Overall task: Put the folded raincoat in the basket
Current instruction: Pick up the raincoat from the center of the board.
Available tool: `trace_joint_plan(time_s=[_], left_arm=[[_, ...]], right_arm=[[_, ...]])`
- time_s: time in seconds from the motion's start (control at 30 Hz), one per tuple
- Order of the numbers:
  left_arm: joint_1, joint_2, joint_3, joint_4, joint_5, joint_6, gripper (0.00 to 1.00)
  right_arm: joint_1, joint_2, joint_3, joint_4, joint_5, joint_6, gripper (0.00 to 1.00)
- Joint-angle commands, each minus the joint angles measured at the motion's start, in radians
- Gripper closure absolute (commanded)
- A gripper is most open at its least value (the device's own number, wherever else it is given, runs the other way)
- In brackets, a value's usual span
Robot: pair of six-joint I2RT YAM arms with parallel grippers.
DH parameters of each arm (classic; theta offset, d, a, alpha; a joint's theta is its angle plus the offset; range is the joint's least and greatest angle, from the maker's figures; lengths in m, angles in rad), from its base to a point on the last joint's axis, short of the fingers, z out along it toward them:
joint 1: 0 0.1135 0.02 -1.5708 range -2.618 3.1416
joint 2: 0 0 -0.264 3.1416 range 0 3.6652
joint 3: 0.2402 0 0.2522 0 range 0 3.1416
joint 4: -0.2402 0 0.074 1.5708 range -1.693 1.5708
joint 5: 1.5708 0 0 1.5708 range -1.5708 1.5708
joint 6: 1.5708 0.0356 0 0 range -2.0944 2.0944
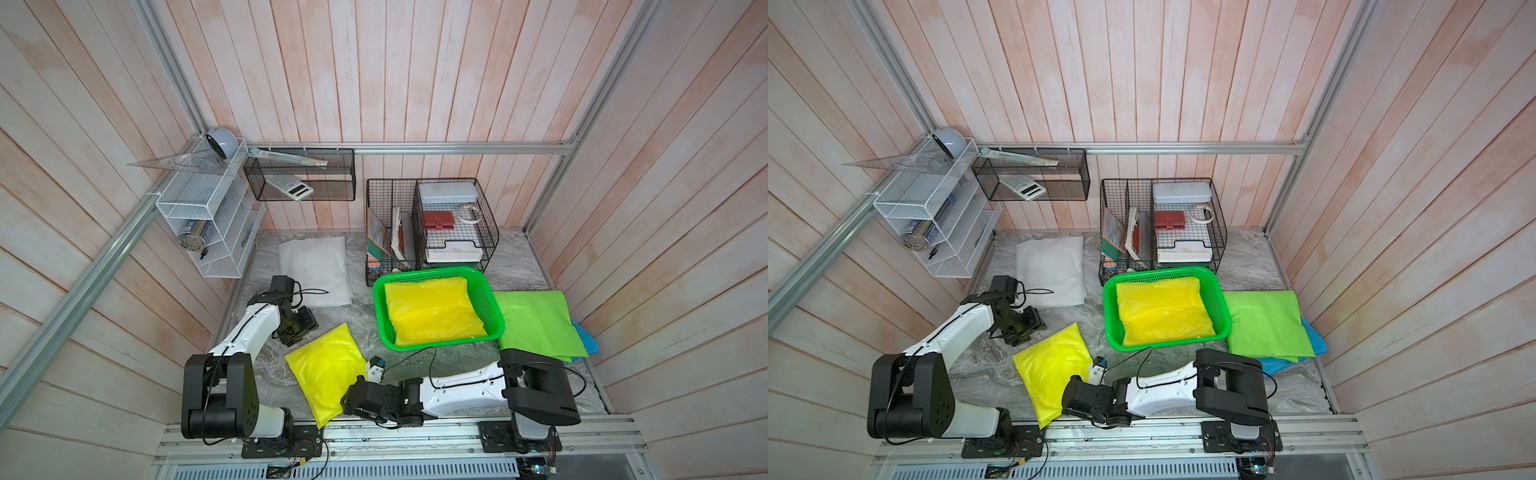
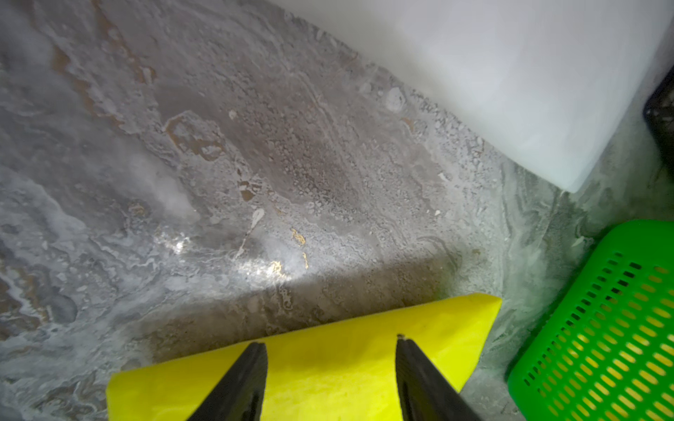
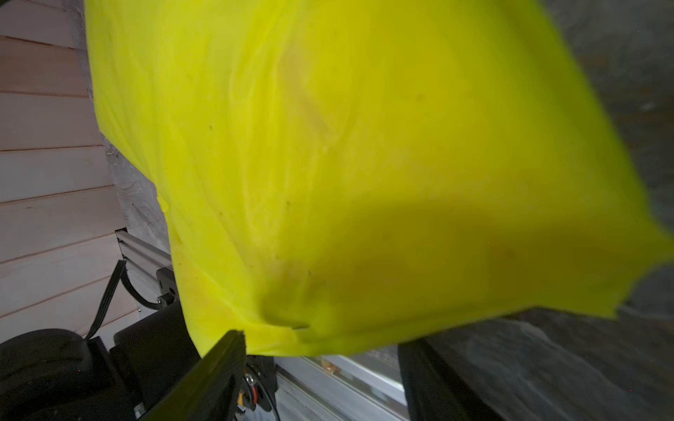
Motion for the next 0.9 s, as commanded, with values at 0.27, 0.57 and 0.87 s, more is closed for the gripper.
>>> trace_joint_plan(time_s=[0.27,0.57,0.87], left_arm=[[0.004,0.026,0.005,-0.011,-0.003,0.007,0.39],[-0.050,-0.004,-0.005,-0.028,-0.017,-0.012,0.39],[-0.066,-0.178,-0.137,0.034,-0.009,-0.156,0.39]], right_arm=[[-0.188,0.028,0.026,-0.011,-0.066,-0.135,0.35],[-0.336,-0.024,0.056,-0.133,-0.191,-0.428,0.42],[-0.288,-0.033,-0.060,0.024,-0.282,-0.426,0.36]])
